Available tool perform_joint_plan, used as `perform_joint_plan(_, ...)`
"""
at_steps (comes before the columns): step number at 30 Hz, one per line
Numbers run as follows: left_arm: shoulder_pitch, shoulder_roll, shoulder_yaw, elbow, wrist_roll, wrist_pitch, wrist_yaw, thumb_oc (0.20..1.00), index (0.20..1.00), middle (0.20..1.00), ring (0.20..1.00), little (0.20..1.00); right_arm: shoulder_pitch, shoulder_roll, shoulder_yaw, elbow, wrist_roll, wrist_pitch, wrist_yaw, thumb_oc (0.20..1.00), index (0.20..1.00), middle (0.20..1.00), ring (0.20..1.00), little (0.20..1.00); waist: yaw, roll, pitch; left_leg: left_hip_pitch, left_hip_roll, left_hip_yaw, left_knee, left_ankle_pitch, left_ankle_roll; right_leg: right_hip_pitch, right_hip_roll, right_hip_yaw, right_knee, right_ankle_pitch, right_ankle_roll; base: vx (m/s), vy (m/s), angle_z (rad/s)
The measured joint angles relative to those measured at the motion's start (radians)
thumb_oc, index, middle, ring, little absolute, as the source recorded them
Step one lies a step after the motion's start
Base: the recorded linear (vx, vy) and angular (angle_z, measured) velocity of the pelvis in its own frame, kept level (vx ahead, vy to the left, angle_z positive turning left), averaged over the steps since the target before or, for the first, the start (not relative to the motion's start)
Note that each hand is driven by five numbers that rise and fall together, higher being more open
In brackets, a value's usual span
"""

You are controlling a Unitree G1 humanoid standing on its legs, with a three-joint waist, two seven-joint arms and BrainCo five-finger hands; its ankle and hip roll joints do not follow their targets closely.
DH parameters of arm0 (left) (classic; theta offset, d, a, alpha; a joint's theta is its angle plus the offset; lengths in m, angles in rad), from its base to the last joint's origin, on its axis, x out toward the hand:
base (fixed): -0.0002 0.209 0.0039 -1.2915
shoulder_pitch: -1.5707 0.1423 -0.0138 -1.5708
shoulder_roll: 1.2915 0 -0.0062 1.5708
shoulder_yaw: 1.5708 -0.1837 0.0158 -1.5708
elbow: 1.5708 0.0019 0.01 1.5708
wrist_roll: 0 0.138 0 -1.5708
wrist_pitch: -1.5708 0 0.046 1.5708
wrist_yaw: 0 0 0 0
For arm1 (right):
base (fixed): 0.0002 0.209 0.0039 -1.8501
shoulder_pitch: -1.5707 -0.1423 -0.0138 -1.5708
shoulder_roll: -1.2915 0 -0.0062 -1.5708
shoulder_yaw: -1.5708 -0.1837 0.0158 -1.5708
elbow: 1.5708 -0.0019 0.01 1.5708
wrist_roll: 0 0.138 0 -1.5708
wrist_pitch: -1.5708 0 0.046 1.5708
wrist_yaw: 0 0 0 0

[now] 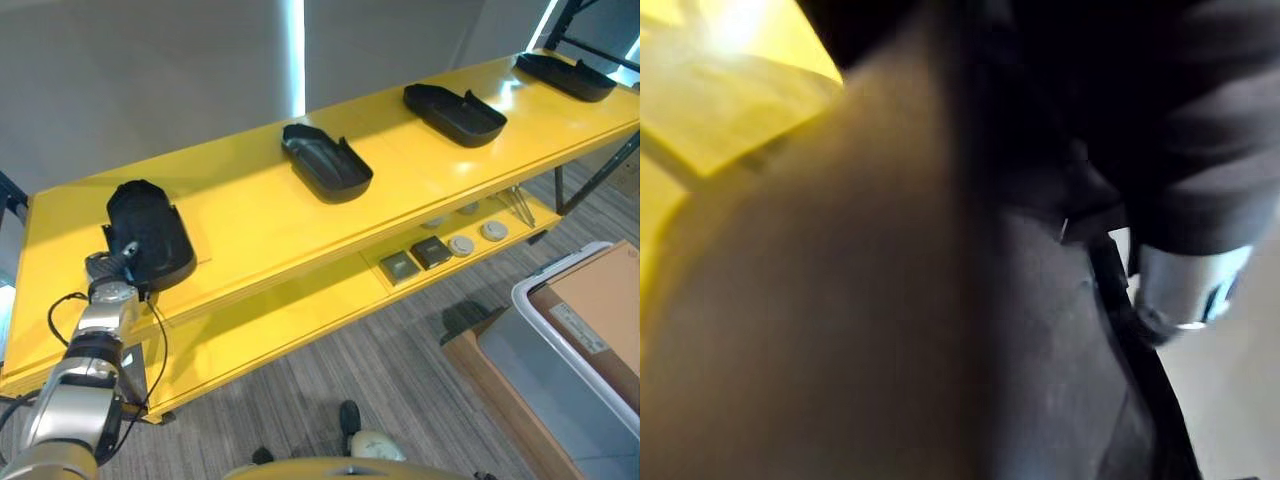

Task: Move parts from the plastic box to the shelf.

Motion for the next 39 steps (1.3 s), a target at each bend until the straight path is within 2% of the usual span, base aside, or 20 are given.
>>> perform_joint_plan(6, -0.003, 0.075, -0.016, -0.059, 0.055, -0.003, -0.009, 1.0, 1.0, 1.0, 1.0, 1.0, -0.006, -0.003, -0.002, 0.001, 0.0, 0.0, 0.005, 1.0, 1.0, 1.0, 1.0, 1.0, 0.01, -0.002, 0.001, 0.0, 0.0, -0.004, -0.001, -0.004, 0.006, 0.007, -0.001, -0.004, 0.0, -0.001, -0.001, 0.0, 0.003, 0.01)
perform_joint_plan(11, -0.008, 0.155, -0.025, -0.198, 0.062, -0.055, 0.017, 1.0, 1.0, 1.0, 1.0, 1.0, -0.007, -0.002, -0.003, 0.002, 0.0, 0.0, 0.005, 1.0, 1.0, 1.0, 1.0, 1.0, 0.038, -0.002, 0.003, 0.009, 0.0, -0.014, -0.001, -0.004, 0.006, 0.024, -0.004, -0.019, 0.0, -0.003, -0.003, 0.01, 0.011, 0.08)
perform_joint_plan(12, -0.008, 0.189, -0.023, -0.295, 0.061, -0.07, 0.018, 1.0, 1.0, 1.0, 1.0, 1.0, -0.003, 0.0, -0.003, 0.006, 0.0, 0.0, 0.005, 1.0, 1.0, 1.0, 1.0, 1.0, 0.051, -0.003, 0.004, 0.016, 0.001, -0.025, -0.001, -0.004, 0.005, 0.037, -0.004, -0.027, 0.0, -0.004, -0.004, 0.0, 0.008, 0.19)
perform_joint_plan(15, -0.007, 0.228, -0.016, -0.408, 0.063, -0.113, 0.019, 1.0, 1.0, 1.0, 1.0, 1.0, 0.004, 0.0, -0.004, 0.006, 0.0, -0.001, 0.004, 1.0, 1.0, 1.0, 1.0, 1.0, 0.072, -0.004, 0.003, 0.023, 0.001, -0.032, -0.001, -0.006, 0.003, 0.047, -0.005, -0.029, 0.0, -0.012, 0.003, 0.01, 0.01, 0.11)
perform_joint_plan(16, 0.022, 0.254, 0.02, -0.525, 0.063, -0.113, 0.012, 1.0, 1.0, 1.0, 1.0, 1.0, 0.002, 0.003, -0.006, 0.0, 0.0, -0.002, 0.004, 1.0, 1.0, 1.0, 1.0, 1.0, 0.092, -0.004, 0.003, 0.022, 0.0, -0.035, -0.001, -0.007, 0.004, 0.049, -0.007, -0.032, 0.0, -0.012, 0.003, 0.01, 0.013, 0.03)
perform_joint_plan(18, 0.04, 0.262, 0.039, -0.589, 0.063, -0.121, 0.003, 1.0, 1.0, 1.0, 1.0, 1.0, 0.003, 0.004, -0.009, 0.001, 0.0, -0.002, 0.004, 1.0, 1.0, 1.0, 1.0, 1.0, 0.098, -0.005, 0.003, 0.024, -0.001, -0.035, -0.001, -0.009, 0.004, 0.05, -0.007, -0.033, 0.0, -0.012, 0.002, 0.01, 0.019, 0.06)
perform_joint_plan(19, 0.092, 0.263, 0.089, -0.709, 0.054, -0.125, -0.049, 1.0, 1.0, 1.0, 1.0, 1.0, 0.003, 0.007, -0.013, -0.005, 0.0, -0.002, 0.003, 1.0, 1.0, 1.0, 1.0, 1.0, 0.116, -0.003, 0.0, 0.024, -0.002, -0.042, -0.001, -0.01, 0.004, 0.055, -0.01, -0.039, 0.0, -0.012, 0.002, 0.01, 0.022, 0.09)
perform_joint_plan(20, 0.124, 0.262, 0.104, -0.764, 0.053, -0.125, -0.068, 1.0, 1.0, 1.0, 1.0, 1.0, 0.005, 0.008, -0.017, -0.003, 0.0, -0.003, 0.004, 1.0, 1.0, 1.0, 1.0, 1.0, 0.116, -0.003, 0.0, 0.024, -0.002, -0.045, -0.001, -0.011, 0.002, 0.056, -0.01, -0.042, 0.0, -0.012, 0.001, 0.01, 0.017, 0.16)
perform_joint_plan(22, 0.238, 0.219, 0.142, -0.936, 0.03, -0.128, -0.147, 1.0, 1.0, 1.0, 1.0, 1.0, 0.015, 0.025, -0.038, -0.006, 0.0, 0.001, 0.004, 1.0, 1.0, 1.0, 1.0, 1.0, 0.124, -0.004, -0.001, 0.029, -0.003, -0.059, -0.001, -0.01, 0.001, 0.069, -0.012, -0.056, 0.0, -0.016, 0.001, 0.0, 0.012, 0.17)
perform_joint_plan(24, 0.299, 0.17, 0.141, -0.995, 0.007, -0.148, -0.185, 1.0, 1.0, 1.0, 1.0, 1.0, 0.026, 0.037, -0.046, -0.012, 0.0, 0.004, 0.003, 1.0, 1.0, 1.0, 1.0, 1.0, 0.142, -0.003, -0.006, 0.032, -0.002, -0.061, -0.001, -0.012, -0.002, 0.073, -0.012, -0.058, 0.0, -0.021, 0.002, 0.0, 0.005, 0.04)
perform_joint_plan(25, 0.359, 0.097, 0.139, -1.019, -0.009, -0.176, -0.225, 1.0, 1.0, 1.0, 1.0, 1.0, 0.029, 0.049, -0.047, -0.009, 0.0, 0.002, 0.002, 1.0, 1.0, 1.0, 1.0, 1.0, 0.156, -0.001, -0.008, 0.032, -0.003, -0.062, -0.001, -0.014, 0.0, 0.074, -0.013, -0.06, 0.0, -0.023, 0.003, 0.0, 0.0, 0.0)
perform_joint_plan(28, 0.477, -0.019, 0.133, -1.037, -0.007, -0.206, -0.3, 1.0, 1.0, 1.0, 1.0, 1.0, 0.028, 0.068, -0.05, -0.01, 0.0, 0.002, -0.003, 1.0, 1.0, 1.0, 1.0, 1.0, 0.171, -0.004, -0.008, 0.029, -0.002, -0.068, -0.001, -0.013, 0.0, 0.074, -0.012, -0.065, 0.0, -0.025, 0.002, -0.01, 0.001, 0.04)
perform_joint_plan(33, 0.544, -0.093, 0.107, -1.036, -0.016, -0.229, -0.38, 1.0, 1.0, 1.0, 1.0, 1.0, 0.032, 0.069, -0.05, -0.003, 0.002, 0.004, -0.006, 1.0, 1.0, 1.0, 1.0, 1.0, 0.184, -0.006, -0.009, 0.023, -0.002, -0.082, -0.001, -0.014, 0.001, 0.075, -0.013, -0.078, 0.0, -0.031, 0.007, 0.0, -0.008, 0.09)
perform_joint_plan(34, 0.546, -0.121, 0.072, -1.036, -0.027, -0.237, -0.386, 0.693, 0.693, 0.693, 0.693, 0.693, 0.036, 0.069, -0.049, 0.0, 0.003, 0.003, -0.014, 1.0, 1.0, 1.0, 1.0, 1.0, 0.194, -0.005, -0.009, 0.022, -0.002, -0.084, -0.001, -0.013, 0.001, 0.075, -0.014, -0.08, 0.0, -0.031, 0.007, -0.01, -0.014, 0.06)
perform_joint_plan(35, 0.546, -0.123, 0.053, -1.033, -0.027, -0.237, -0.388, 0.523, 0.523, 0.523, 0.523, 0.523, 0.036, 0.069, -0.05, 0.0, 0.003, 0.003, -0.02, 1.0, 1.0, 1.0, 1.0, 1.0, 0.195, -0.005, -0.01, 0.021, -0.002, -0.085, 0.0, -0.012, 0.001, 0.075, -0.014, -0.081, 0.0, -0.031, 0.007, -0.01, -0.019, 0.03)
perform_joint_plan(36, 0.546, -0.122, 0.034, -1.021, -0.027, -0.242, -0.388, 0.2, 0.2, 0.2, 0.2, 0.2, 0.035, 0.068, -0.049, 0.0, 0.008, 0.002, -0.026, 1.0, 1.0, 1.0, 1.0, 1.0, 0.194, -0.005, -0.01, 0.021, -0.002, -0.085, 0.0, -0.012, 0.001, 0.075, -0.013, -0.082, 0.0, -0.031, 0.007, 0.0, 0.0, 0.0)
perform_joint_plan(39, 0.546, -0.123, -0.009, -0.947, -0.029, -0.249, -0.386, 0.2, 0.2, 0.2, 0.2, 0.2, 0.035, 0.069, -0.041, 0.001, 0.022, 0.002, -0.027, 1.0, 1.0, 1.0, 1.0, 1.0, 0.19, -0.002, -0.015, 0.021, -0.002, -0.085, 0.0, -0.011, -0.002, 0.074, -0.013, -0.082, 0.0, -0.031, 0.006, 0.0, 0.0, 0.0)
